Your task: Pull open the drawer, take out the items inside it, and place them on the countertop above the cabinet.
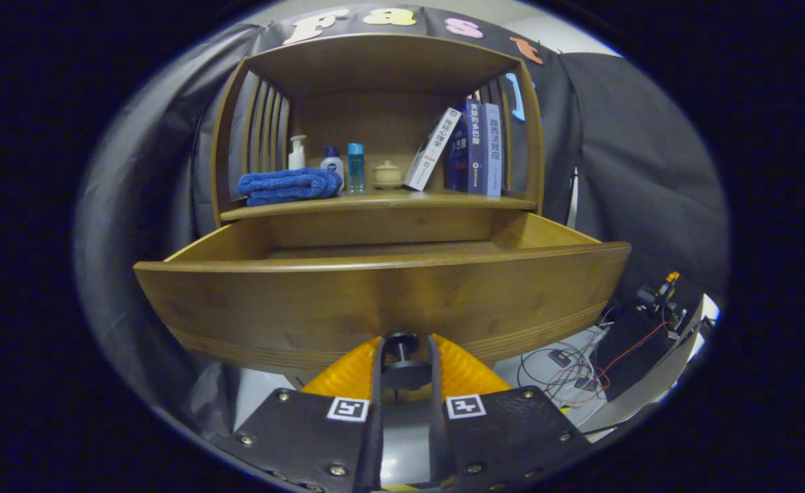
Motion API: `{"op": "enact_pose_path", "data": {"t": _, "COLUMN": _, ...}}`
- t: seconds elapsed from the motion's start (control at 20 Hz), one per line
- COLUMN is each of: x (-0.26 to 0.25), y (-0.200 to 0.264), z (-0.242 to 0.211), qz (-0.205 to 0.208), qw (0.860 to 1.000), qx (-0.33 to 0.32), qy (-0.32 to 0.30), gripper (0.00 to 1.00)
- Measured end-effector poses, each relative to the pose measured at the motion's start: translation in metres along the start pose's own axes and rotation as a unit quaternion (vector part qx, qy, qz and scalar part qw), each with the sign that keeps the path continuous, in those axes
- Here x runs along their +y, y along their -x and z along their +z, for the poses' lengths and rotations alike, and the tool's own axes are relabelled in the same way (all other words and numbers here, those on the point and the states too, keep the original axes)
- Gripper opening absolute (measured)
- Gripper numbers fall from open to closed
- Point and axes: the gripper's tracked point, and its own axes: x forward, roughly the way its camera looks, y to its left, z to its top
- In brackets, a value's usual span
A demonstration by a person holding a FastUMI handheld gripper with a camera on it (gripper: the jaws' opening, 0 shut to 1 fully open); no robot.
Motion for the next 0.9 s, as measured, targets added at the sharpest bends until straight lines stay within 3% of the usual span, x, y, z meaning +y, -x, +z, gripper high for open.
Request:
{"op": "enact_pose_path", "data": {"t": 0.15, "x": 0.001, "y": -0.002, "z": 0.000, "qz": 0.005, "qw": 1.000, "qx": -0.007, "qy": -0.003, "gripper": 0.27}}
{"op": "enact_pose_path", "data": {"t": 0.3, "x": 0.006, "y": 0.004, "z": 0.003, "qz": 0.017, "qw": 1.000, "qx": -0.008, "qy": -0.006, "gripper": 0.35}}
{"op": "enact_pose_path", "data": {"t": 0.45, "x": 0.015, "y": 0.017, "z": 0.031, "qz": 0.046, "qw": 0.997, "qx": -0.054, "qy": -0.023, "gripper": 0.39}}
{"op": "enact_pose_path", "data": {"t": 0.65, "x": 0.013, "y": 0.023, "z": 0.074, "qz": 0.028, "qw": 0.996, "qx": -0.079, "qy": -0.008, "gripper": 0.43}}
{"op": "enact_pose_path", "data": {"t": 0.9, "x": 0.024, "y": -0.017, "z": 0.110, "qz": 0.020, "qw": 0.999, "qx": -0.047, "qy": 0.014, "gripper": 0.43}}
